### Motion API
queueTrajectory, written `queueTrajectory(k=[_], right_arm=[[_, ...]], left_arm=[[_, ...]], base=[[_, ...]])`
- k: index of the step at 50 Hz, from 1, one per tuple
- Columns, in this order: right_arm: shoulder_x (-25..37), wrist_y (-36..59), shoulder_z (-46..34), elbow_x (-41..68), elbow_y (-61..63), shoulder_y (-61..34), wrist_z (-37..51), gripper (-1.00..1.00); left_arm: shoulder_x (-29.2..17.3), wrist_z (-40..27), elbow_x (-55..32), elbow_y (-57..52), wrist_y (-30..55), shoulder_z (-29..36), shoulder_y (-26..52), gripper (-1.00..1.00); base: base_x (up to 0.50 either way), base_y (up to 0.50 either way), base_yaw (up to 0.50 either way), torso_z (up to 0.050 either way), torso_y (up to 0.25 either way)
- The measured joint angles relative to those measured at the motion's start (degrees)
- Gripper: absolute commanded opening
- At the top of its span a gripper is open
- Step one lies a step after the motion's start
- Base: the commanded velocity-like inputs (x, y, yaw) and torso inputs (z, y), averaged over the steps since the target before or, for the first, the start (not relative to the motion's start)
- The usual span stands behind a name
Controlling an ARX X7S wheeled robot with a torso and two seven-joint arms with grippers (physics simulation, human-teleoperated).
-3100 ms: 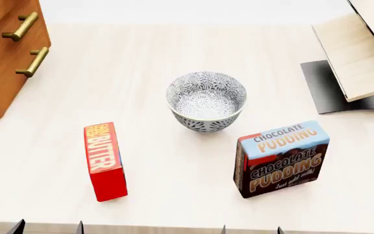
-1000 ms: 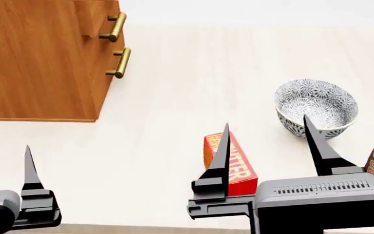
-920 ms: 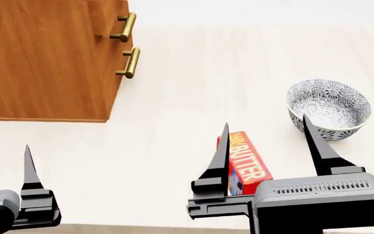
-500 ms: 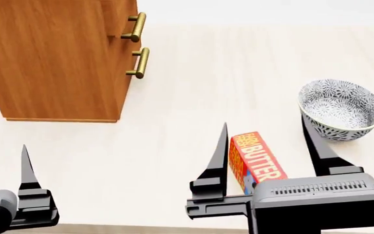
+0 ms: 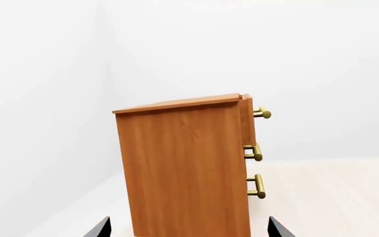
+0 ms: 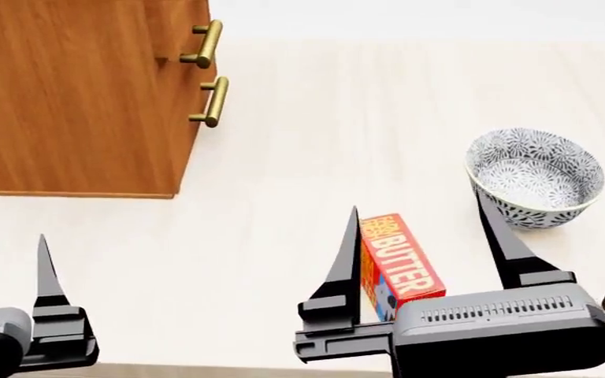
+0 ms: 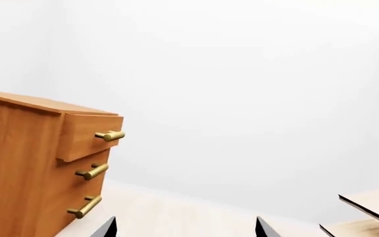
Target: Close the top drawer of the cabinet and put the bowl on top of it.
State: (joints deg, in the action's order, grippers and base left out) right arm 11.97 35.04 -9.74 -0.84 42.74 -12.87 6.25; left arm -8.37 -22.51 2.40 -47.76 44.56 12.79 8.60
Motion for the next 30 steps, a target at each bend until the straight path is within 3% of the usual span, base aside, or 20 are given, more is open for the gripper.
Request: queueTrajectory(k=[30], right_arm=[[1.19, -1.31, 0.17, 1.55, 0.37, 0.14, 0.41, 1.0]], left_arm=[[-0.75, -1.35, -0.59, -0.73, 0.83, 1.31, 0.57, 1.0]], base=[[0.5, 0.0, 0.0, 0.0, 0.0]])
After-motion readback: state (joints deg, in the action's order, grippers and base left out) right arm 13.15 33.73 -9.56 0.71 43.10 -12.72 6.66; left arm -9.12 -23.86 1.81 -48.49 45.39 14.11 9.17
